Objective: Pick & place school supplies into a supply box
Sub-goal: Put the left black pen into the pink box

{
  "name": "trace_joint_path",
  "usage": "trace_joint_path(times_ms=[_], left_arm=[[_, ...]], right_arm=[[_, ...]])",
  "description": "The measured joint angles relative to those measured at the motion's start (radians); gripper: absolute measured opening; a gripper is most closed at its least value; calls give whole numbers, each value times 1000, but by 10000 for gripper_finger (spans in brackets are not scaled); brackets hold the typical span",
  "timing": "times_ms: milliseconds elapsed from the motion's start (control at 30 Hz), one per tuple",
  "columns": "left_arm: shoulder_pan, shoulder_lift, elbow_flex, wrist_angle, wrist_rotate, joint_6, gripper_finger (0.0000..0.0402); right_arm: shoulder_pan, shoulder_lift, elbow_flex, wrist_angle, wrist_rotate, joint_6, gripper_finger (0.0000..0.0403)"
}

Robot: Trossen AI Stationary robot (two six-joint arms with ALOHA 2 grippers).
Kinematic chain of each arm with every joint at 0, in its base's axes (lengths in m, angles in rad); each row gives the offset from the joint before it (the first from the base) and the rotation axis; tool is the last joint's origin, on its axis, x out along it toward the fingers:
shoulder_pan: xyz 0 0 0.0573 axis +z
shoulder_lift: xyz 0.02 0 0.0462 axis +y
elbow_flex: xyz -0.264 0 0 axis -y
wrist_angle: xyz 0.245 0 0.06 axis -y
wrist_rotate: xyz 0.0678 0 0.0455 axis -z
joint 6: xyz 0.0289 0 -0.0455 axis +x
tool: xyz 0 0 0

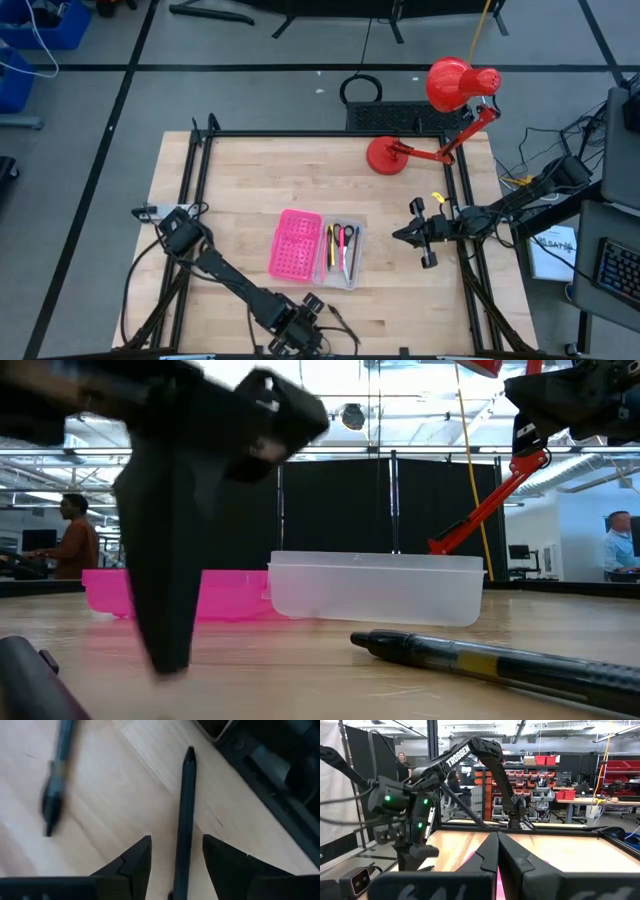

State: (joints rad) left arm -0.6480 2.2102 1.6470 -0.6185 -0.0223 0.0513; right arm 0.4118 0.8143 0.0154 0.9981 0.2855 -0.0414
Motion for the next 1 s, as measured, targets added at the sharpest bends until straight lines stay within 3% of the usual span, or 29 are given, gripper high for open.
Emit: trace_joint_path(times_ms=[300, 533, 733, 1000], left_arm=[[-1, 24, 3, 4, 1, -25, 153], [1, 25, 3, -10, 35, -53, 23], [-10, 26, 2, -31, 83, -26, 34], [-24, -29, -1, -138, 83, -5, 7]], right_arm=[[0, 0, 0, -7, 0, -4, 0], [0, 0, 0, -8, 0, 26, 0], [0, 0, 0, -8, 0, 30, 0], [0, 3, 0, -10, 0, 56, 0]])
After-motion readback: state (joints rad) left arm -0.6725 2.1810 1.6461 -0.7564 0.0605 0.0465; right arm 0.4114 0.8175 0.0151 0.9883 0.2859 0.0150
